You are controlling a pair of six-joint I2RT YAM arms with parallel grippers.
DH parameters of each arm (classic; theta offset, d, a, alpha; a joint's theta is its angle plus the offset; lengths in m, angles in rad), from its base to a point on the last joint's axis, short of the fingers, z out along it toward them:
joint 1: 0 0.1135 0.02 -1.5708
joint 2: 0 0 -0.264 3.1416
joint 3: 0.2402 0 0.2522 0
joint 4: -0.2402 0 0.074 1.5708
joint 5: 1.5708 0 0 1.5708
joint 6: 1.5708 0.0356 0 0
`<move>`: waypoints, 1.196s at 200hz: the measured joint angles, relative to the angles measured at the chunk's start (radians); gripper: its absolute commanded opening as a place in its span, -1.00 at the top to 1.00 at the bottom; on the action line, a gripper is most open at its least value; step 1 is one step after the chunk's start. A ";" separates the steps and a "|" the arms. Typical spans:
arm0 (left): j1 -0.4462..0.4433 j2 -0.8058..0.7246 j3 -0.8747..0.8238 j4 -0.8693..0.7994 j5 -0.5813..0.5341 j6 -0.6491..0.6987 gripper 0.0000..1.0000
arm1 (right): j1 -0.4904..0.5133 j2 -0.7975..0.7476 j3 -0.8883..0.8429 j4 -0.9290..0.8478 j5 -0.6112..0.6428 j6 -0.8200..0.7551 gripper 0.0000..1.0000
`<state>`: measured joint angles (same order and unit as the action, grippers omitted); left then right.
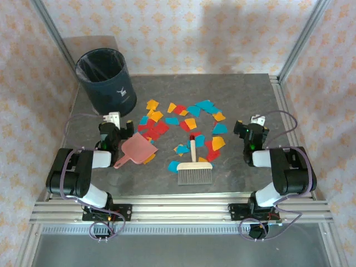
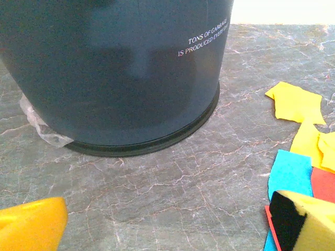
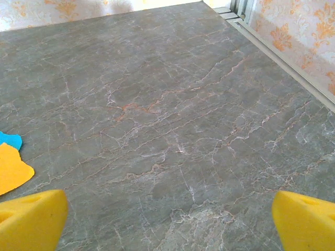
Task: Sweep away the paper scraps from the table
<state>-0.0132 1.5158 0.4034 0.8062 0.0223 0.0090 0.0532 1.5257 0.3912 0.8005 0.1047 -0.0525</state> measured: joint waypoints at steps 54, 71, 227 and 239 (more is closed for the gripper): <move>0.000 0.000 -0.001 0.014 0.001 0.011 -1.00 | 0.000 0.000 0.000 0.000 0.000 0.000 -0.99; 0.000 0.000 -0.001 0.014 0.000 0.011 -1.00 | 0.000 0.000 0.000 0.000 0.000 0.000 -0.99; 0.000 -0.076 0.000 -0.061 -0.088 -0.012 -1.00 | 0.000 -0.035 0.001 -0.044 0.012 0.005 -0.99; -0.003 -0.143 0.002 -0.110 -0.120 -0.022 -1.00 | 0.000 -0.078 0.012 -0.103 0.022 0.012 -0.99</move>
<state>-0.0166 1.3724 0.4053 0.6960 -0.0975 -0.0132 0.0532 1.4475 0.4030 0.6979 0.1268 -0.0406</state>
